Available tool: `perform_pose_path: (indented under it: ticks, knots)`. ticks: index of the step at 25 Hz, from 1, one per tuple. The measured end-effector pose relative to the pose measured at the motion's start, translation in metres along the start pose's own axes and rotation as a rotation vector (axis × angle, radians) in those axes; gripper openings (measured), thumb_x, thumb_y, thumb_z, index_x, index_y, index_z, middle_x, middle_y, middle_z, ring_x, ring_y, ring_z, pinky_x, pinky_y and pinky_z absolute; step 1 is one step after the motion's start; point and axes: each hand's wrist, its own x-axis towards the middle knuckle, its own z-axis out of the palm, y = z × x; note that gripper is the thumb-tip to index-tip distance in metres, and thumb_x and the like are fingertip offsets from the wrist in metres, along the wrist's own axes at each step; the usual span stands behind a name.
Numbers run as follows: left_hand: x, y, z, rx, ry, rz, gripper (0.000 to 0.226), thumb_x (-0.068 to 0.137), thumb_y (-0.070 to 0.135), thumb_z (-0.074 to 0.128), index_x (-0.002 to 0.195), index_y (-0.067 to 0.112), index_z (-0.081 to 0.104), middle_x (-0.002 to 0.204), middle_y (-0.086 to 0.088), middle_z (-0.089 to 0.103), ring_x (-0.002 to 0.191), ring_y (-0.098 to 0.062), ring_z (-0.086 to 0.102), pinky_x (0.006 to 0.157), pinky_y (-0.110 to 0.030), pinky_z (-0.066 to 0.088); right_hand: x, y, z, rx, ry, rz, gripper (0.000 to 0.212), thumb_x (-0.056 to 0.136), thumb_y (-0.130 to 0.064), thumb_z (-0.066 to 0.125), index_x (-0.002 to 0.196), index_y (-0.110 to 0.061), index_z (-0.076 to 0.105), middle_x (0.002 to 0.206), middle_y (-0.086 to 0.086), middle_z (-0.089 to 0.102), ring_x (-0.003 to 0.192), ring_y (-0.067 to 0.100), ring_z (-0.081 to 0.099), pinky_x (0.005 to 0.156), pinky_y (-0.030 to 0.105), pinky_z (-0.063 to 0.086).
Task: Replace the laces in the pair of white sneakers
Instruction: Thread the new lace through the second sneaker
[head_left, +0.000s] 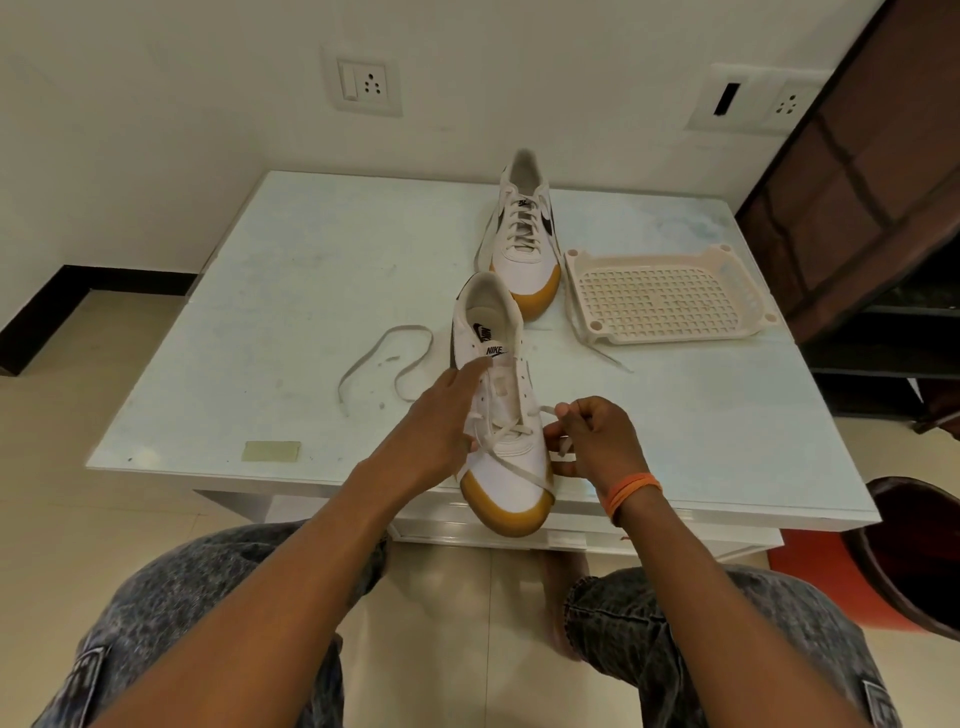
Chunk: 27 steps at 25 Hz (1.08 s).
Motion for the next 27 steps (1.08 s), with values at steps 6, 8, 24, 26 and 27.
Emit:
perform_pose_path:
  ticks: [6,8,24,26,27]
  knots:
    - [-0.046,0.001,0.02,0.053,0.109,-0.308,0.037,0.084,0.024,0.074,0.113,0.014,0.054,0.111,-0.003,0.058,0.099,-0.016,0.056,0.078,-0.025,0.044,-0.003,-0.006,0.002,0.047,-0.026,0.031,0.019,0.1,-0.02,0.049,0.098,-0.002,0.053,0.086,0.016,0.069,0.079,0.027,0.069,0.067,0.044,0.06]
    - [-0.056,-0.003,0.032,-0.07,0.045,-0.343,0.037,0.083,0.019,0.075,0.11,0.015,0.051,0.104,-0.002,0.06,0.095,-0.016,0.058,0.078,-0.027,0.048,-0.005,-0.005,0.003,0.067,-0.032,0.044,0.018,0.1,-0.02,0.048,0.096,-0.003,0.053,0.086,0.015,0.069,0.079,0.026,0.068,0.068,0.045,0.06]
    - [-0.075,-0.012,0.066,-0.816,0.326,-0.533,0.027,0.082,0.003,0.074,0.104,0.009,0.061,0.074,-0.007,0.073,0.063,-0.016,0.071,0.059,-0.024,0.057,-0.011,0.012,0.01,-0.035,0.069,-0.003,0.021,0.097,-0.02,0.056,0.077,-0.011,0.056,0.088,0.015,0.069,0.088,0.032,0.066,0.077,0.044,0.059]
    - [-0.078,-0.006,0.07,-0.845,0.35,-0.588,0.016,0.083,0.004,0.073,0.096,0.006,0.064,0.072,-0.009,0.072,0.059,-0.014,0.07,0.056,-0.023,0.057,-0.012,0.013,0.01,-0.034,0.078,-0.003,0.021,0.096,-0.021,0.056,0.078,-0.01,0.058,0.087,0.015,0.069,0.087,0.033,0.066,0.078,0.046,0.059]
    - [-0.08,-0.003,0.072,-0.834,0.371,-0.602,0.01,0.085,0.005,0.072,0.092,0.006,0.065,0.07,-0.009,0.072,0.056,-0.013,0.069,0.055,-0.023,0.057,-0.012,0.014,0.01,-0.041,0.081,-0.003,0.021,0.096,-0.022,0.057,0.079,-0.009,0.059,0.087,0.015,0.069,0.086,0.034,0.066,0.078,0.046,0.059]
